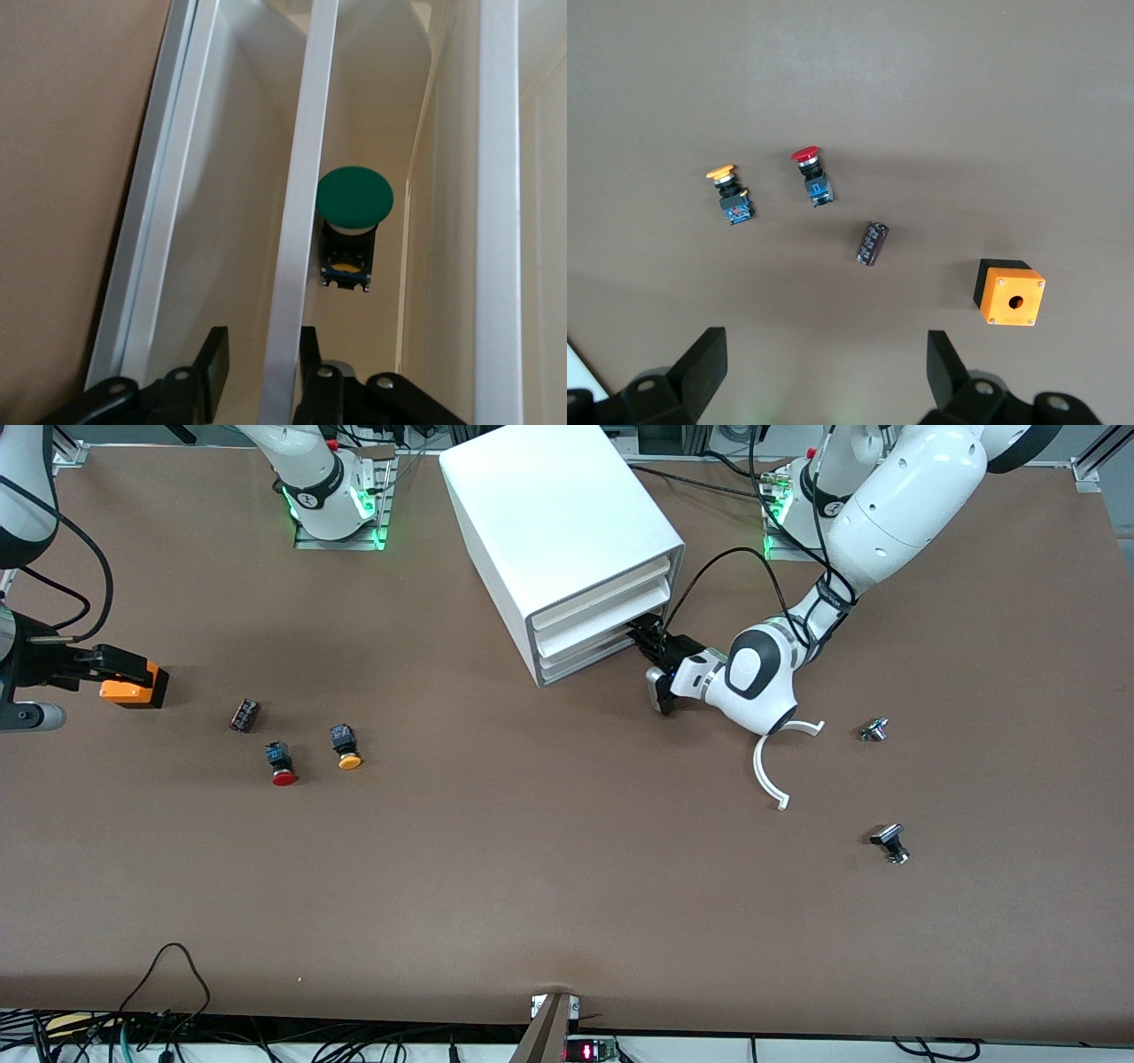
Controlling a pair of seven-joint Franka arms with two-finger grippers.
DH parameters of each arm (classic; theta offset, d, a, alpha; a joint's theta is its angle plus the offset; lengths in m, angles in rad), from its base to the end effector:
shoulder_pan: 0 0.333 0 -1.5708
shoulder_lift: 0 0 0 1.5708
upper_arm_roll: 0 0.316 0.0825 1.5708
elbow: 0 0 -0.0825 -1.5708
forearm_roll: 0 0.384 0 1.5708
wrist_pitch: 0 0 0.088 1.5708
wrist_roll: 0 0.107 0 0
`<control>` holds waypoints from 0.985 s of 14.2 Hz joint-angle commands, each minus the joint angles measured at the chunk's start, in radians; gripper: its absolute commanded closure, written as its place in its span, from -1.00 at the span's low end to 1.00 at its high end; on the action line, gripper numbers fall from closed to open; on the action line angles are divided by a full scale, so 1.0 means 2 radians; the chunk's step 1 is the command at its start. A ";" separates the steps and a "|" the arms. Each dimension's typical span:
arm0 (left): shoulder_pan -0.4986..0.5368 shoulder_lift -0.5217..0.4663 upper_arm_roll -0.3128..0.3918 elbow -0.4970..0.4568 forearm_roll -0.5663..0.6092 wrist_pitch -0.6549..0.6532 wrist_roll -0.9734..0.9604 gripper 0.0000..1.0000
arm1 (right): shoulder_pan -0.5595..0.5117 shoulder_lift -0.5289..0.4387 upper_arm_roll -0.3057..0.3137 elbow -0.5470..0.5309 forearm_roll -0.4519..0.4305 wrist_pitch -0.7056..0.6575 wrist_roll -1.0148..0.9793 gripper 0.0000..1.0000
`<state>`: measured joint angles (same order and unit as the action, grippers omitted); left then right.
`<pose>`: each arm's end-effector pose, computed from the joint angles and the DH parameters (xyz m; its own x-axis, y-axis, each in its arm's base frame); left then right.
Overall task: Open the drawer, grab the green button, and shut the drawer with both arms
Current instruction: 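Pull the drawer open with the left gripper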
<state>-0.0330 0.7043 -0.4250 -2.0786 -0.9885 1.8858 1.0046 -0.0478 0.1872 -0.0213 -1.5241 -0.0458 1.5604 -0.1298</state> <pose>0.4166 -0.2934 0.1138 0.7444 -0.6647 -0.0632 -0.1285 -0.2355 0.9633 0.6009 -0.0455 0.5372 0.9860 0.0606 -0.1554 0.0660 -0.9974 0.0294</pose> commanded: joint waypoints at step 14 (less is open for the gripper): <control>0.022 -0.012 0.015 -0.008 -0.017 0.007 0.009 1.00 | 0.009 0.002 0.001 0.007 0.000 0.011 -0.004 -1.00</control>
<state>0.0029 0.7010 -0.4247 -2.0819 -1.0055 1.8668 1.0104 -0.0325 0.1873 -0.0203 -1.5238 -0.0457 1.5776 -0.1302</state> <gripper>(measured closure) 0.921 0.000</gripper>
